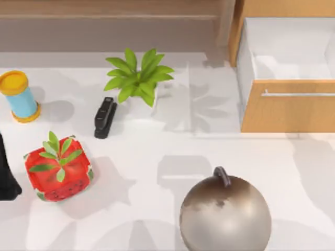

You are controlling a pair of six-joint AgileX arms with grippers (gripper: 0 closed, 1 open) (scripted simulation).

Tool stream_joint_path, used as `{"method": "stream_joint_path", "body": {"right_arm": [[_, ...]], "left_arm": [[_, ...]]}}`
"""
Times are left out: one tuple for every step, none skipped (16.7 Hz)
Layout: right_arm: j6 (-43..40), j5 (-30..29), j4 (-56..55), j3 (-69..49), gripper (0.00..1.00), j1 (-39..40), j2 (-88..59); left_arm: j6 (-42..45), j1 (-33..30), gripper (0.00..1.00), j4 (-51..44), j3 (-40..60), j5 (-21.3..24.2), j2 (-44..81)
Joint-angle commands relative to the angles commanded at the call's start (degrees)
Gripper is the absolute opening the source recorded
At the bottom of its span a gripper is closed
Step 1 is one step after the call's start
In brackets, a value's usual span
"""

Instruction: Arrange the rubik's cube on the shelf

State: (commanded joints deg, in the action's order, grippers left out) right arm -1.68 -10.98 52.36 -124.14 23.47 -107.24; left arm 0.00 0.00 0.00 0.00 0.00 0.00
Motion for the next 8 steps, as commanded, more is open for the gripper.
{"method": "stream_joint_path", "body": {"right_arm": [[-0.5,-1.2,-4.4,0.9,0.00,1.6,2.3],[-0.9,-2.5,-9.3,1.7,0.00,3.2,4.2],[-1.4,-3.9,-14.3,2.5,0.00,4.7,5.9],[-1.8,-5.3,-19.6,3.4,0.00,6.3,7.4],[-2.2,-6.8,-25.1,4.2,0.00,7.8,8.6],[-2.5,-8.3,-30.7,5.1,0.00,9.2,9.5],[-2.8,-9.9,-36.5,5.9,0.00,10.6,10.2],[-3.0,-11.5,-42.3,6.9,0.00,11.9,10.5]], "left_arm": [[0.0,0.0,1.00,0.0,0.0,0.0,0.0],[0.0,0.0,1.00,0.0,0.0,0.0,0.0],[0.0,0.0,1.00,0.0,0.0,0.0,0.0],[0.0,0.0,1.00,0.0,0.0,0.0,0.0],[0.0,0.0,1.00,0.0,0.0,0.0,0.0],[0.0,0.0,1.00,0.0,0.0,0.0,0.0],[0.0,0.0,1.00,0.0,0.0,0.0,0.0],[0.0,0.0,1.00,0.0,0.0,0.0,0.0]]}}
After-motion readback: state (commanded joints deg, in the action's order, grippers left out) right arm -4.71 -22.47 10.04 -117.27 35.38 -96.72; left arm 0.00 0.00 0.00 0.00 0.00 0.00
